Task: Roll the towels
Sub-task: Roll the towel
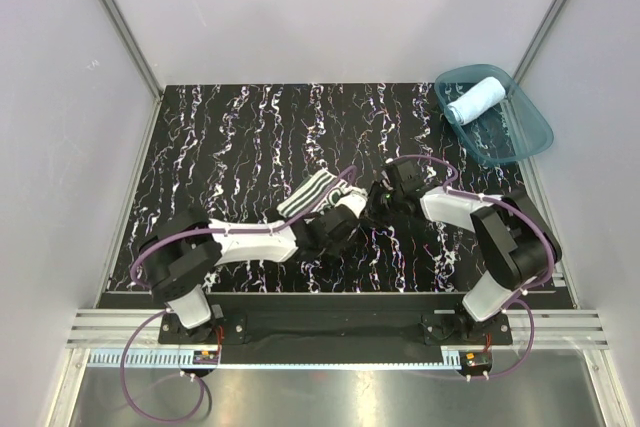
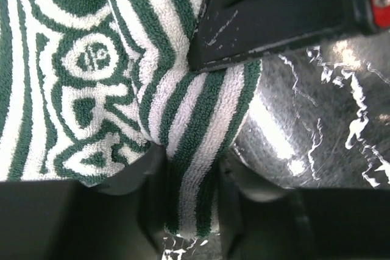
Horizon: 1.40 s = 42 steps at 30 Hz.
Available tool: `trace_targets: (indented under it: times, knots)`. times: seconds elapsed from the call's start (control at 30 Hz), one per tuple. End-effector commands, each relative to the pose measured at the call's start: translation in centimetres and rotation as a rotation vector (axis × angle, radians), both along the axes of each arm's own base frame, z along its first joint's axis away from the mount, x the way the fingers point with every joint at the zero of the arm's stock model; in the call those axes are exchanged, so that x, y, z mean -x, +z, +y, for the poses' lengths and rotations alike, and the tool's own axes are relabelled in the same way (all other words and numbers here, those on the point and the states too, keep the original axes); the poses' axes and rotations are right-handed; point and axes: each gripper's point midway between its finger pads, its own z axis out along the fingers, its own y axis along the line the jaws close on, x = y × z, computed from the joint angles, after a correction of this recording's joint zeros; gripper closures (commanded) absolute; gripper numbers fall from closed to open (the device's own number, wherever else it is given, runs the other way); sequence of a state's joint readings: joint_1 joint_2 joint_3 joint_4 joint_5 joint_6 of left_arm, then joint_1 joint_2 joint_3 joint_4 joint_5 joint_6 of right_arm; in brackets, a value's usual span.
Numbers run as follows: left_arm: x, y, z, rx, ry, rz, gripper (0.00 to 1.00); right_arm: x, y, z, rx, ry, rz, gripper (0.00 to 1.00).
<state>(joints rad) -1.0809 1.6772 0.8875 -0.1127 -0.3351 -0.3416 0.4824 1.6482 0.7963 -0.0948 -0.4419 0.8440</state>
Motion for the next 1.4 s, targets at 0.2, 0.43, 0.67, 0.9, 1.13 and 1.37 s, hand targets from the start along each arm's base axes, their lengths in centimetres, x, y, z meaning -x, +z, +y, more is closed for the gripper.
trace_targets:
  times: [0.2,0.43,0.67,0.9,1.13,1.37]
  knots:
    - [-0.3,-1.7,0.2,0.11,-0.028,0.102,0.77,2.7,0.6,-1.5,0.101,0.064,0.065,0.34]
    - [0.3,-1.7,0.4,0.212,-0.054,0.201,0.77,1.0,4.5,-2.8,0.155,0.005,-0.069,0.23]
    - [1.1,-1.5,-0.3,0.337,-0.08,0.351,0.77,1.6,7.5,-2.6,0.045,-0.03,-0.185,0.13]
    - [1.2,-0.8,-0.6,0.482,-0.083,0.493,0.76,2.3,6.4,-2.4,0.002,-0.039,-0.181,0.13]
    - [1.8,-1.9,-1.4,0.563,-0.129,0.703,0.71,1.9,4.7,-1.7,-0.038,-0.042,-0.177,0.13]
    - [1.2,-2.4,-1.2,0.598,-0.104,0.798,0.66,1.0,3.0,-1.7,-0.037,-0.072,-0.201,0.15]
